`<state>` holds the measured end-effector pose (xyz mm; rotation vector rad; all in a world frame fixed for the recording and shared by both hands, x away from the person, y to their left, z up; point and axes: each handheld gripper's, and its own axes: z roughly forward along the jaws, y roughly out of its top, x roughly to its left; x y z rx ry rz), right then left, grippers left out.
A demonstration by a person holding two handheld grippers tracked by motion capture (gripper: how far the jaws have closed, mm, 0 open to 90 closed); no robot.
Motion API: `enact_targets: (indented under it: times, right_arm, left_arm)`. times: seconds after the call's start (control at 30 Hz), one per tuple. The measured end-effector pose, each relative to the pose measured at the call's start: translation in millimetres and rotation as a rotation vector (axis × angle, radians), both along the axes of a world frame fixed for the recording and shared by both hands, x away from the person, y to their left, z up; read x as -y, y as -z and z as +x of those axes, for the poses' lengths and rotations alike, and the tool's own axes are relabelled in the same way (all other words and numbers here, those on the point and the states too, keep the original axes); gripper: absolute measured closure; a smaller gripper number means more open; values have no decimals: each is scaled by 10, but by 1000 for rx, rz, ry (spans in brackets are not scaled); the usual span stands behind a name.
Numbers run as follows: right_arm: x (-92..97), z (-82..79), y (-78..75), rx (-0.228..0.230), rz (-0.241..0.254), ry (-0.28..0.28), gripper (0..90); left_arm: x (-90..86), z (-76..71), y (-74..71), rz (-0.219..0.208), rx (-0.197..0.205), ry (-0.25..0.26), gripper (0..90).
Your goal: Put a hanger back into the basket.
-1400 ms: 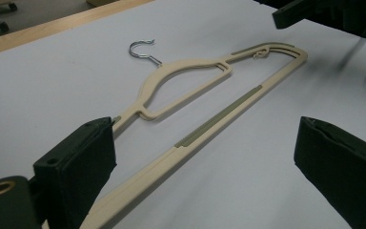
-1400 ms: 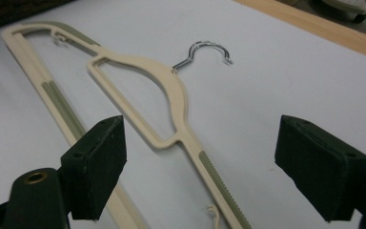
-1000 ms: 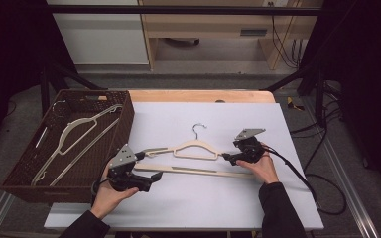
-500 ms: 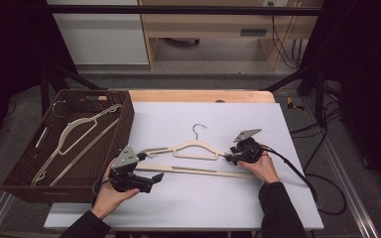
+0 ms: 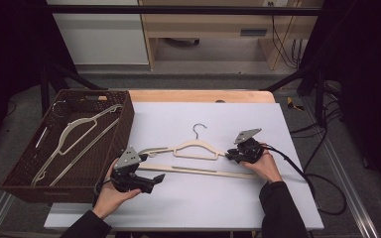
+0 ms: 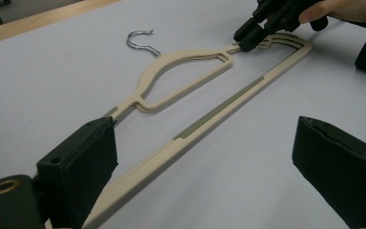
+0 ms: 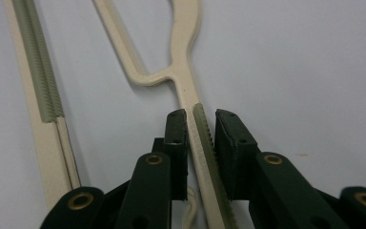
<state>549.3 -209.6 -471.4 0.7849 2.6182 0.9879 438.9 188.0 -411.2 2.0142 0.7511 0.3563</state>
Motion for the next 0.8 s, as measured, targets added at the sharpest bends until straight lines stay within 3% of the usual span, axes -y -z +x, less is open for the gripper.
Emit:
enact_targets:
  times: [0.43, 0.8]
  right_arm:
    - [15, -98, -133, -14, 32, -24, 789]
    - [-9, -220, -302, 32, 24, -24, 798]
  left_arm:
    - [18, 0, 4, 0, 3, -1, 82]
    - [84, 91, -139, -21, 13, -1, 87]
